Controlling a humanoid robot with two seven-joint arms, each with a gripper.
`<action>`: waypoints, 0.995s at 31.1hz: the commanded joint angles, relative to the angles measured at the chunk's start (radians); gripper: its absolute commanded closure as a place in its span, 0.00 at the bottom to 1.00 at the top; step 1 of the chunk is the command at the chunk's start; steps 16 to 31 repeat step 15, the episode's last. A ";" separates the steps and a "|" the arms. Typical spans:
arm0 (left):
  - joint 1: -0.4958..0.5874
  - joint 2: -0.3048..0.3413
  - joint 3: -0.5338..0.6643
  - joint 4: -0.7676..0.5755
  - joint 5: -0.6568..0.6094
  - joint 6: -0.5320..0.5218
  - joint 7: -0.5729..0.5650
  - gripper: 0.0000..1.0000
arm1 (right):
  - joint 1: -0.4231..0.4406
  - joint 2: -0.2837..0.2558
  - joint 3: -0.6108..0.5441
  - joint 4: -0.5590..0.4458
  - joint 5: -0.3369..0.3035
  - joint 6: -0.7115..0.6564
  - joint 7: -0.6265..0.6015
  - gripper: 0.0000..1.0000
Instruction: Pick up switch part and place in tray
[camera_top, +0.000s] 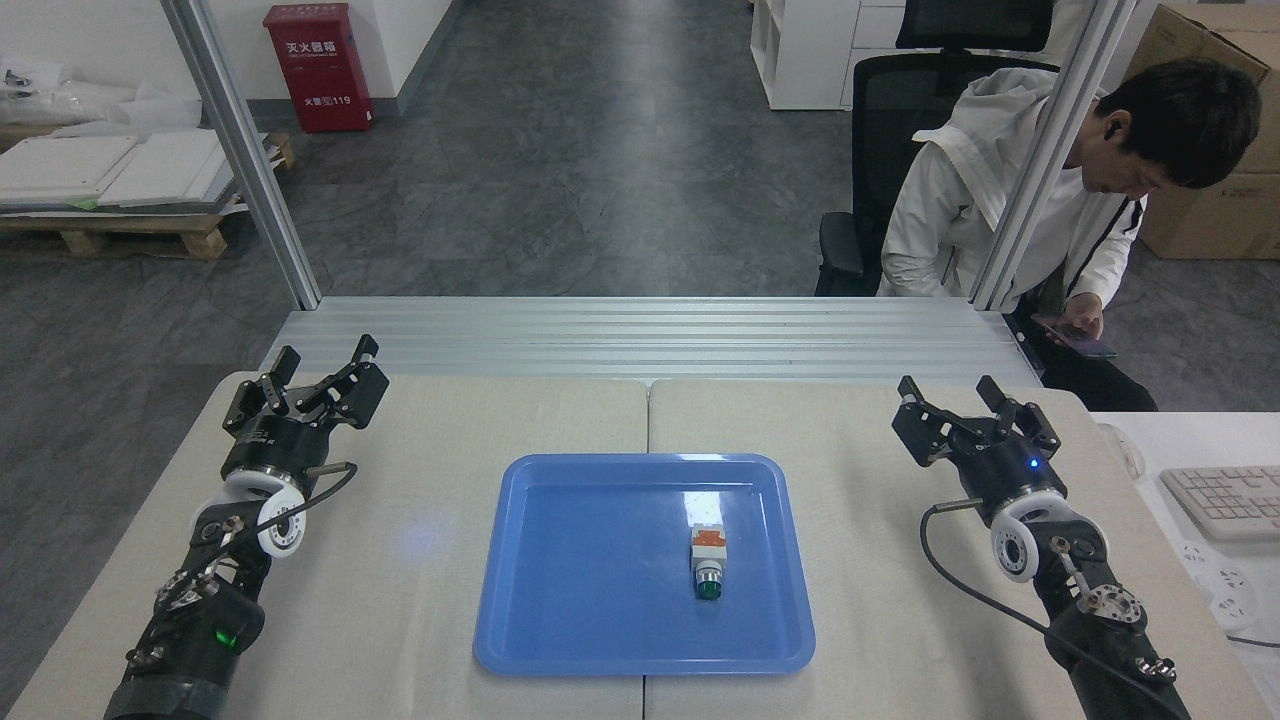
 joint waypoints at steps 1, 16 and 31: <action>0.000 0.001 0.000 0.000 0.000 0.000 0.000 0.00 | -0.006 -0.002 0.030 -0.010 -0.006 0.067 0.003 0.01; 0.000 0.000 0.000 0.000 0.000 0.000 0.000 0.00 | 0.005 0.009 0.068 -0.047 -0.007 0.070 0.036 0.01; 0.000 0.000 0.000 0.000 0.000 0.000 0.000 0.00 | 0.005 0.009 0.068 -0.047 -0.007 0.070 0.036 0.01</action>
